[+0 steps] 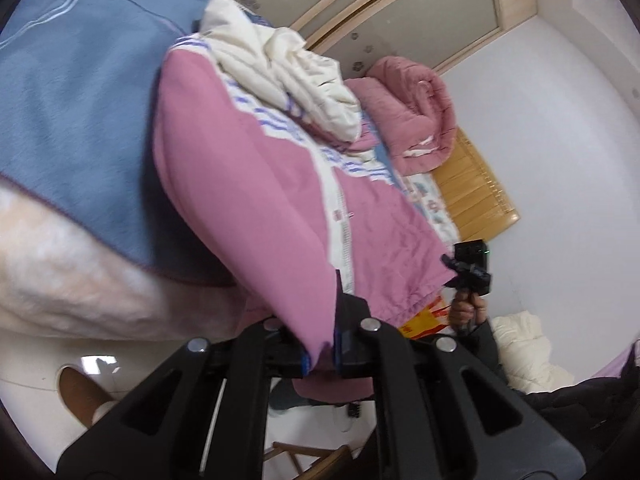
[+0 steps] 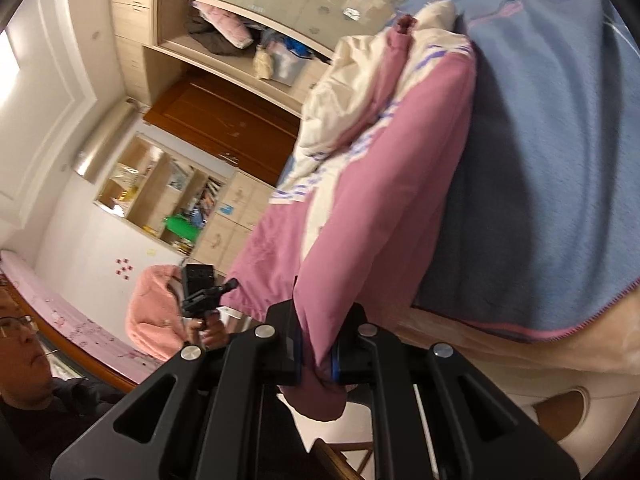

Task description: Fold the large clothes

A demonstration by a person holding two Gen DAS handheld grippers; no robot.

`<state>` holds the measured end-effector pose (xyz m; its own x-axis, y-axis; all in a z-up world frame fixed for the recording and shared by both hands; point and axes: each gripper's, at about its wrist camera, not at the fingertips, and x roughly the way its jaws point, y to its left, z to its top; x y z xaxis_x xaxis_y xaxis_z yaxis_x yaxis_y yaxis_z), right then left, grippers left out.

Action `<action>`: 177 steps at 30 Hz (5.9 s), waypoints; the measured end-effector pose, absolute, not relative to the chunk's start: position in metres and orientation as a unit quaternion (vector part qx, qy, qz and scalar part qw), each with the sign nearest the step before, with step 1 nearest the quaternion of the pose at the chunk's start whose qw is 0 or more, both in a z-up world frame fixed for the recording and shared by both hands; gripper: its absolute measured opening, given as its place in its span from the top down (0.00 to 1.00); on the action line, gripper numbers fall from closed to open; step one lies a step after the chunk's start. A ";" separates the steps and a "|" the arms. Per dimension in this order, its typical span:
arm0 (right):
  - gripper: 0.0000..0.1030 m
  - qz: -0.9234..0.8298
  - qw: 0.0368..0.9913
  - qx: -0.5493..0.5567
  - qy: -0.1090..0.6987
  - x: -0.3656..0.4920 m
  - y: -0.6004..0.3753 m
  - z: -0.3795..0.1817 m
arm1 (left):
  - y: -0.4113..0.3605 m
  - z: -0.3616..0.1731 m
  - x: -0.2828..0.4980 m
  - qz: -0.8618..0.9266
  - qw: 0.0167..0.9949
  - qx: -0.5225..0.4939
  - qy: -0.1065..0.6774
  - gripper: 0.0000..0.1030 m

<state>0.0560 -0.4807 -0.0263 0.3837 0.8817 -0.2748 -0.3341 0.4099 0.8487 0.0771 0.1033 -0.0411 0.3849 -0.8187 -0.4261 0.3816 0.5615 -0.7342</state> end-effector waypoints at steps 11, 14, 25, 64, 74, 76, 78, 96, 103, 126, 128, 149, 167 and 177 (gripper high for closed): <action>0.91 0.465 0.724 0.414 0.297 0.081 -0.472 0.005 | 0.096 -0.018 0.097 -0.439 0.757 -0.346 0.339 0.93; 0.91 0.473 0.722 0.417 0.286 0.093 -0.467 0.015 | 0.093 -0.005 0.101 -0.433 0.772 -0.332 0.325 0.93; 0.91 0.482 0.731 0.415 0.247 0.144 -0.451 0.060 | 0.066 0.050 0.140 -0.439 0.803 -0.273 0.295 0.93; 0.80 0.213 0.791 0.535 0.209 0.403 -0.509 0.031 | 0.106 0.049 0.410 -0.218 0.899 -0.265 0.273 0.91; 0.01 0.199 0.755 0.597 0.182 0.421 -0.512 0.023 | 0.087 0.028 0.513 -0.238 0.838 -0.290 0.396 0.72; 0.01 0.206 0.796 0.546 0.158 0.404 -0.503 0.047 | 0.093 0.035 0.509 -0.272 0.827 -0.312 0.379 0.36; 0.01 0.206 0.856 0.445 0.163 0.387 -0.478 0.077 | 0.103 0.048 0.503 -0.275 0.835 -0.335 0.339 0.02; 0.01 0.038 0.913 0.045 0.405 0.485 -0.255 0.033 | 0.016 0.098 0.377 -0.152 0.930 -0.087 0.324 0.02; 0.01 0.015 0.928 0.157 0.338 0.518 -0.306 0.029 | -0.057 0.062 0.387 -0.152 0.918 0.009 0.365 0.02; 0.01 -0.002 0.906 0.089 0.414 0.478 -0.322 0.014 | -0.039 0.105 0.499 -0.103 0.950 -0.075 0.285 0.02; 0.01 -0.015 0.905 0.107 0.412 0.507 -0.343 -0.001 | -0.026 0.090 0.470 -0.129 0.941 -0.058 0.307 0.02; 0.01 -0.056 0.969 0.052 0.236 0.301 -0.365 0.078 | 0.056 0.052 0.499 0.143 0.953 -0.120 0.238 0.02; 0.01 -0.057 0.973 0.002 0.225 0.098 -0.320 0.032 | 0.020 0.029 0.126 0.033 0.977 -0.035 0.206 0.02; 0.01 -0.040 0.978 -0.024 0.204 0.061 -0.295 0.024 | -0.004 0.013 0.067 0.021 0.977 -0.009 0.210 0.02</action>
